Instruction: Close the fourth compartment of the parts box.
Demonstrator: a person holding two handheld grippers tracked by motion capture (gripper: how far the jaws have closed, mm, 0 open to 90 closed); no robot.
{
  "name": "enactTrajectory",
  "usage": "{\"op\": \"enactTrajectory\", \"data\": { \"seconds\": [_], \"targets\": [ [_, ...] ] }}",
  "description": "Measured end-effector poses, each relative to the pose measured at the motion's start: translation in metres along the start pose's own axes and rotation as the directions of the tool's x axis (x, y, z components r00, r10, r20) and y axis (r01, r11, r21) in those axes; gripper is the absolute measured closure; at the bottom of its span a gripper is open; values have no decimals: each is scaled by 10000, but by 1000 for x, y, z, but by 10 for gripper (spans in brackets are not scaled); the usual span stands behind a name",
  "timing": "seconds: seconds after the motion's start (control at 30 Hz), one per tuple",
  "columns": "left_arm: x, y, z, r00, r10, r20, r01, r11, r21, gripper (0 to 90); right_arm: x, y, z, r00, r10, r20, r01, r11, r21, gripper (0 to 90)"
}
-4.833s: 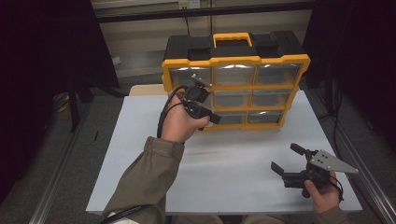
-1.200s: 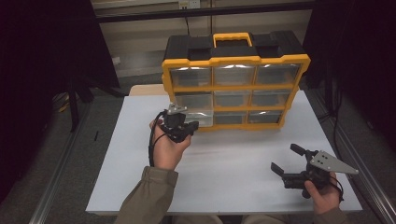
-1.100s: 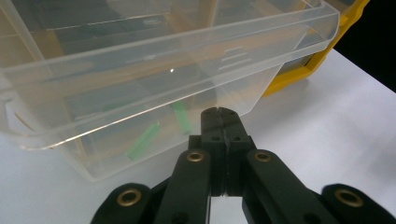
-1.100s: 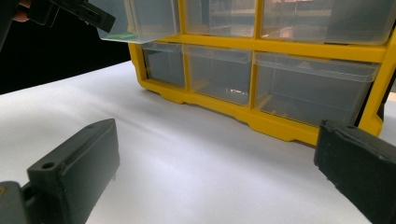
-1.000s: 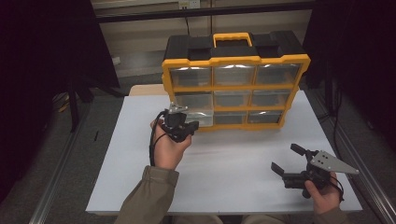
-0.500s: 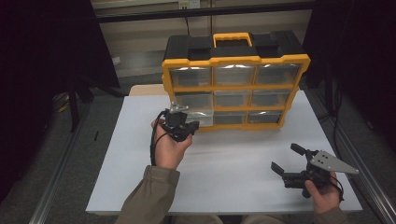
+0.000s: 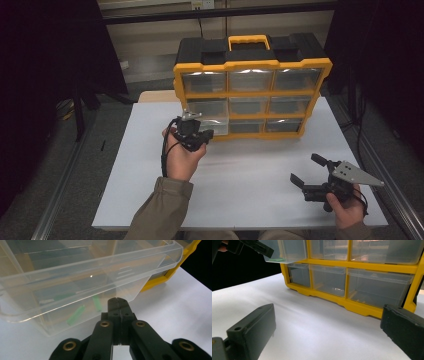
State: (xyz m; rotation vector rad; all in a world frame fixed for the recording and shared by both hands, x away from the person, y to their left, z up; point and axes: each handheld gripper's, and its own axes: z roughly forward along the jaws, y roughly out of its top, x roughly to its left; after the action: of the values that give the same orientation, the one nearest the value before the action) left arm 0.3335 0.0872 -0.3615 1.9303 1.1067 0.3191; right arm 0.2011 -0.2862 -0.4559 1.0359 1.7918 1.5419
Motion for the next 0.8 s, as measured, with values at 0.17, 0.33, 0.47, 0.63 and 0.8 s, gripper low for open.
{"op": "enactTrajectory", "data": {
  "seconds": [0.17, 0.33, 0.47, 0.63, 0.8],
  "targets": [
    [-1, 0, 1, 10000, 19, -47, -19, 10000, 15, 900, 0, 0, 0, 10000, 26, -14, -26, 10000, 7, 0],
    [-1, 1, 1, 10000, -5, -23, 5, 10000, 13, 900, 1, 0, 0, 10000, 54, 16, -54, 10000, -7, 0],
    [-1, 1, 1, 9999, -102, -10, 102, 9999, 1, 900, 1, 0, 0, 10000, 51, -4, -51, 10000, 0, 0],
    [-1, 1, 1, 10000, -59, -42, 59, 10000, -25, 900, 1, 0, 0, 10000, 57, 21, -57, 10000, 14, 0],
    [-2, 1, 2, 10000, -19, -93, 19, 10000, -15, 900, 1, 0, 0, 10000, 63, 40, -63, 10000, 18, 0]
  ]
}}
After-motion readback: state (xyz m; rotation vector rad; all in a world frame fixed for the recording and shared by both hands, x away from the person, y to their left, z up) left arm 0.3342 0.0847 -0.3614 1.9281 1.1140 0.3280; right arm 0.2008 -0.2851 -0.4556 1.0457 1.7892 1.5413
